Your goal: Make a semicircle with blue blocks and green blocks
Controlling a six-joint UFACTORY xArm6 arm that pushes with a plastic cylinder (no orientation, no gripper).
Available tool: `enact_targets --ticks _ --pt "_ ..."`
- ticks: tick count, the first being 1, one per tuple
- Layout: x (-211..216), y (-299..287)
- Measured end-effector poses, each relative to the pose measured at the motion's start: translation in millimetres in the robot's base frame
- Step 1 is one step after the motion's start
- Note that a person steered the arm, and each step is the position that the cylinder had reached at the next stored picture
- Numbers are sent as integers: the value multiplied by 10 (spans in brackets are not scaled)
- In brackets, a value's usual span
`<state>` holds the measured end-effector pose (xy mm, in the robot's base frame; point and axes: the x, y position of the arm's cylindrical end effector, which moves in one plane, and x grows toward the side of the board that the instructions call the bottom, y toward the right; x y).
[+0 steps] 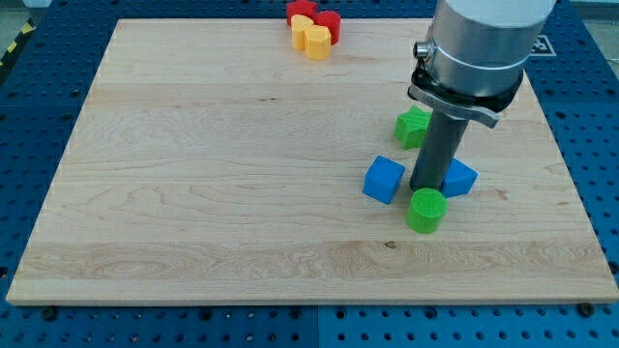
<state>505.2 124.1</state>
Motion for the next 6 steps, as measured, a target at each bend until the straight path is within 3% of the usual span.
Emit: enact_targets --ticks 3,6 --pt "-310 -36" --pt "-210 -400"
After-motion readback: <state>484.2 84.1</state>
